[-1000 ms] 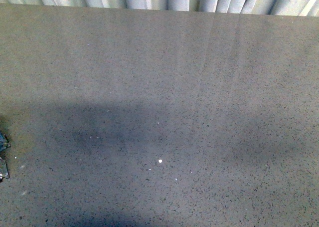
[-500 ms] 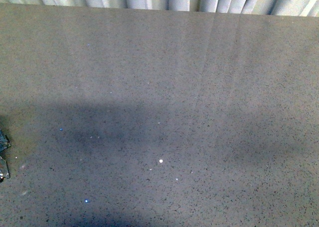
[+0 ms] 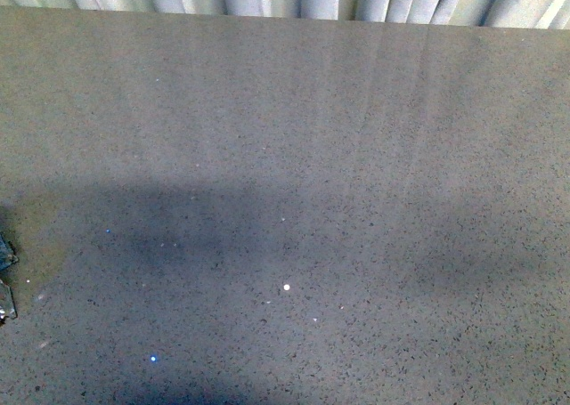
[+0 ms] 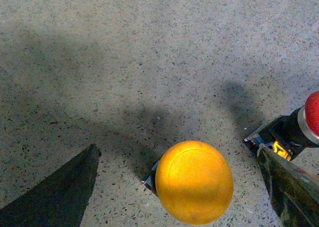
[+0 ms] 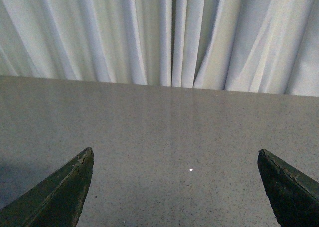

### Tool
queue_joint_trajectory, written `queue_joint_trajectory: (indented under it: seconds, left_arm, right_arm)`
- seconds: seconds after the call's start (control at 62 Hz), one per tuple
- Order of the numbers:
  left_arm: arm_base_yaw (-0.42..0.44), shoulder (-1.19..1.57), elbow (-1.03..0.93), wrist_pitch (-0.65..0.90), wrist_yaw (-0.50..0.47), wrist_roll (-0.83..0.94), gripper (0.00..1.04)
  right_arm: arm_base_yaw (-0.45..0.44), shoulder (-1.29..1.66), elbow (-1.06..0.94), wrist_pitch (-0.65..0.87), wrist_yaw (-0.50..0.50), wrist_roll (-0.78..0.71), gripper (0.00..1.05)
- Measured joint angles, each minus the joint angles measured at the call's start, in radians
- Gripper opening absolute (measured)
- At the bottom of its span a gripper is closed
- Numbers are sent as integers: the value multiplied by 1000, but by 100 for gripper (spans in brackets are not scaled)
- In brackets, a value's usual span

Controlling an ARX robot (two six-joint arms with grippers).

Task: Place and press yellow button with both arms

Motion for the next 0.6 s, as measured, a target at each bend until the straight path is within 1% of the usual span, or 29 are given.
queue_joint_trajectory:
  seconds: [0.484, 0.565, 0.597]
  left_arm:
    - [-13, 45, 0, 31, -29, 19, 95]
    - [-15, 45, 0, 35, -29, 24, 92]
    - [-16, 45, 0, 38, -29, 26, 87]
  right_arm:
    - [0, 0, 0, 0, 0, 0, 96]
    - [0, 0, 0, 0, 0, 0, 96]
    - [0, 0, 0, 0, 0, 0, 96]
